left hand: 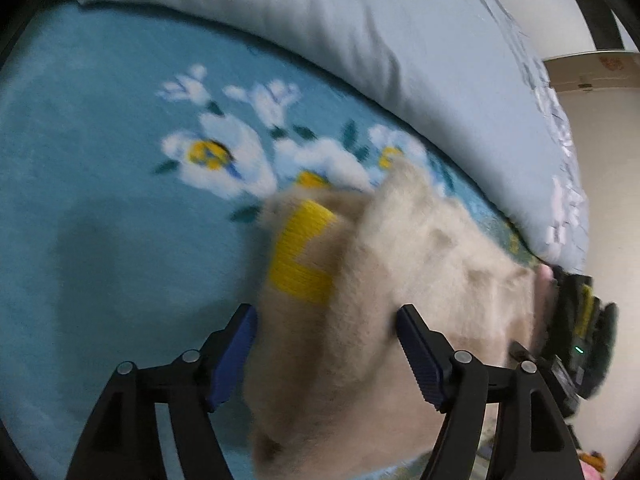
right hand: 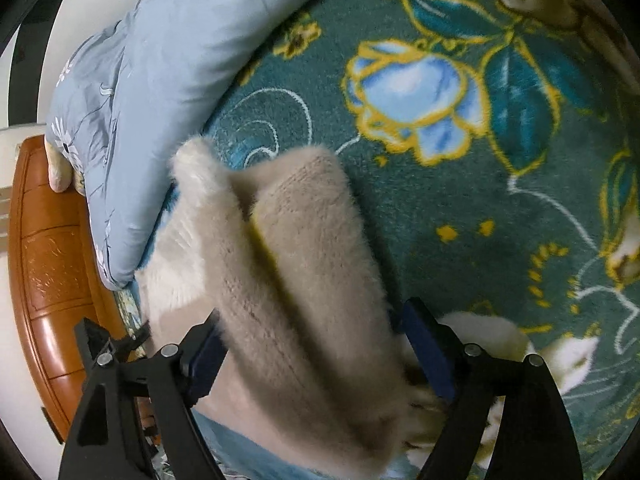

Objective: Fold clothes

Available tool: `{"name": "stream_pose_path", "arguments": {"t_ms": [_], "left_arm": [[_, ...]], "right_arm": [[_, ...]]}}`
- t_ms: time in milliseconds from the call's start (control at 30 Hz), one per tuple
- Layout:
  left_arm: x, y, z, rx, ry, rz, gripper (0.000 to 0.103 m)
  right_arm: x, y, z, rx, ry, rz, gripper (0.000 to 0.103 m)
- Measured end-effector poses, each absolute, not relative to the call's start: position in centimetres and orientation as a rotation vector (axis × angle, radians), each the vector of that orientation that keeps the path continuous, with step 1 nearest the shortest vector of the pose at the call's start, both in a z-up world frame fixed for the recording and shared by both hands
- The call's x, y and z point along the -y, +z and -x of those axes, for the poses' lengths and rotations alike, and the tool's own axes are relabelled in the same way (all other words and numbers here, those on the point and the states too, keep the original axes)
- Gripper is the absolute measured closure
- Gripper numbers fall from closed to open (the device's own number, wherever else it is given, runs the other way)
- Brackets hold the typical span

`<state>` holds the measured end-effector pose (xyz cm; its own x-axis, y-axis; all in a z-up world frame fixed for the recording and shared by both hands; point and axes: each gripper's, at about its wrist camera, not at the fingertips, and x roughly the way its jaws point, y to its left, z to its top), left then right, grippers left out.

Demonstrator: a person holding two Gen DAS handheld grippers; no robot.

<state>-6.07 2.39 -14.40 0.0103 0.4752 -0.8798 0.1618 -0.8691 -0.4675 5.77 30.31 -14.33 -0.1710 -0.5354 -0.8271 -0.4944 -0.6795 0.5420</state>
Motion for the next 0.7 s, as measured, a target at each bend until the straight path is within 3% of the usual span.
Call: {"name": "stream_pose_path", "arguments": {"t_ms": [233, 300, 433, 700], "left_arm": [[-2.8, -16.1, 6.7, 0.668, 1.890, 2.071, 0.023], [-2.9, -16.4, 6.7, 0.673, 1.898, 2.078, 0.023], [-3.0, -16.3, 6.5, 0.704, 1.928, 2.084, 0.025], [-4.3, -14.4, 6.1, 0.647, 2.008, 2.117, 0.053]], "right_arm": [[-30.4, -15.4, -5.1, 1.314, -1.991, -1.980, 0.018], [-30.4, -15.4, -5.0, 1.330, -1.982, -1.982, 0.029], [-30.3, -15.4, -4.8, 1.353, -1.969, -1.990, 0.038], [-29.6, -13.7, -4.6, 1.375, -1.997, -2.036, 0.057]]}}
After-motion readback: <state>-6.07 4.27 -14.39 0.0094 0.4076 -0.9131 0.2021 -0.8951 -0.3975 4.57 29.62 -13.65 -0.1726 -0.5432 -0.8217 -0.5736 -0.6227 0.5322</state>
